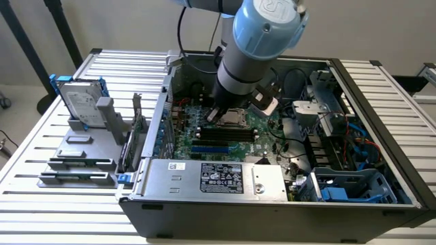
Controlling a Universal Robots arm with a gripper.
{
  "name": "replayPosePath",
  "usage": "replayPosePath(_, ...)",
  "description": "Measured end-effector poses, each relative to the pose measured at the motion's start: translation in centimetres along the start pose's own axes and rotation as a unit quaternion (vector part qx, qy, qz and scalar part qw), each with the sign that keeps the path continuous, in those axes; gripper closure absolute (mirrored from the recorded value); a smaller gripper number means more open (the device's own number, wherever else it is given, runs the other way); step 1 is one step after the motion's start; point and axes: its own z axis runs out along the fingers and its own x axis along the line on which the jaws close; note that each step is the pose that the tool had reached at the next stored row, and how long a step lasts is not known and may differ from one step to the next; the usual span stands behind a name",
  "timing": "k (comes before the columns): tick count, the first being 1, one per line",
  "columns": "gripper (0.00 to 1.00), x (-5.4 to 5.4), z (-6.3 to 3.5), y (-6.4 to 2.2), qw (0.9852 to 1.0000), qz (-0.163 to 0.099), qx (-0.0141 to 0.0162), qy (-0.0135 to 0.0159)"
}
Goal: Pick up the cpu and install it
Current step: 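Install the first cpu locking lever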
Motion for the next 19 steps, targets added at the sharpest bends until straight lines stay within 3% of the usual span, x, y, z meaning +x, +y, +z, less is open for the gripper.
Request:
replayPosePath(3,0.89,-0.4,0.56,-0.24,1.0,0.0,-0.0022,0.0014)
replayPosePath(13,0.89,-0.5,1.67,-0.15,1.0,-0.001,-0.0045,0.003)
replayPosePath(19,0.89,-0.5,2.38,-0.64,0.9999,-0.002,-0.009,0.0055)
